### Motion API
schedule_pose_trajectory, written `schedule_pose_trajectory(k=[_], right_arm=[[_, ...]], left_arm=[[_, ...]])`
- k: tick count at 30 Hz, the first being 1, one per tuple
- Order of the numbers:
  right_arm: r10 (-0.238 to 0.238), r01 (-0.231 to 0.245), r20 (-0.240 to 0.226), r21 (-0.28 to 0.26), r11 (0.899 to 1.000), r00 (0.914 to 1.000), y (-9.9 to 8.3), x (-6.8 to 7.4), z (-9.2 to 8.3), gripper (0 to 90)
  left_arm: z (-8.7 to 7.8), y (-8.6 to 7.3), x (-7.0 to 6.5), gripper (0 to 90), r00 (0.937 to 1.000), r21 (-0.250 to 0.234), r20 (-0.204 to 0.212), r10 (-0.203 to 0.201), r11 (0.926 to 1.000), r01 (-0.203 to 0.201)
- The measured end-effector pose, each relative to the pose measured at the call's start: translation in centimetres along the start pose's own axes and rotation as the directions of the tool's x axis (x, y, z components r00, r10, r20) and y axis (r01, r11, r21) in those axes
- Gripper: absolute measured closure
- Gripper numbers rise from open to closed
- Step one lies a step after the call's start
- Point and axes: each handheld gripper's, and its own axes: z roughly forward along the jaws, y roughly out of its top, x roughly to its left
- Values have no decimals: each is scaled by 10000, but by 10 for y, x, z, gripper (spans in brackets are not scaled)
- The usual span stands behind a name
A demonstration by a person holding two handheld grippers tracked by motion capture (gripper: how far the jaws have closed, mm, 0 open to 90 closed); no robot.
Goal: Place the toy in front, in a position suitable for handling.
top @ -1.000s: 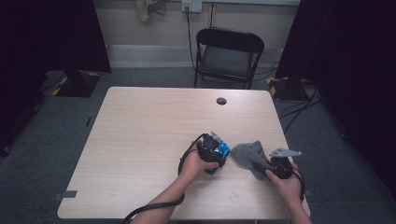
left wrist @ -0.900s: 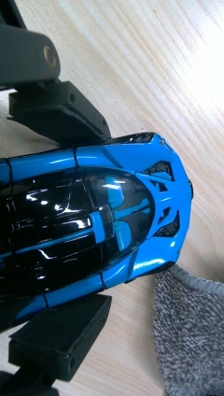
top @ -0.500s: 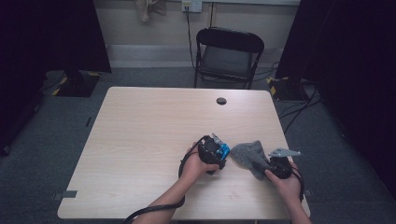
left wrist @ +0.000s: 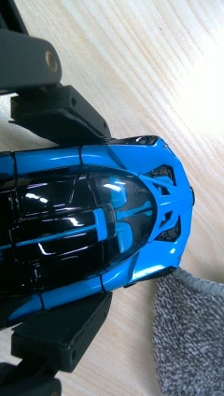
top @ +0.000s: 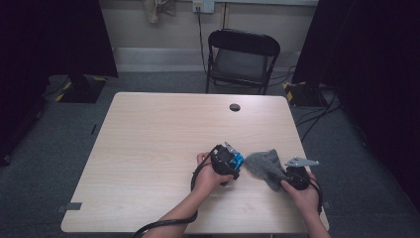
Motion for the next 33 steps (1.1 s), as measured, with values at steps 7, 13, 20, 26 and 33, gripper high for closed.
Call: schedule_pose_trajectory(k=[7, 13, 20, 26, 33], right_arm=[[51, -51, -26, -9, 10000, 10000, 0, 0, 1, 687], [43, -43, -16, 5, 10000, 10000, 0, 0, 1, 686], [75, -75, -14, 15, 10000, 10000, 0, 0, 0, 686], [88, -88, -24, -1, 10000, 10000, 0, 0, 1, 685], [128, -128, -59, -14, 9999, 9999, 0, 0, 1, 685]], left_arm=[[1, 2, 0, 207, 10000, 8, -5, -95, 10000, 95], [3, 2, -3, 195, 9997, -48, -179, -184, 9998, 183], [0, 1, -4, 234, 9987, 24, -312, -396, 9992, 397], [-2, 2, -5, 255, 9989, 233, -266, -391, 9989, 397], [-6, 5, -5, 261, 9998, 561, -195, 82, 9984, -71]])
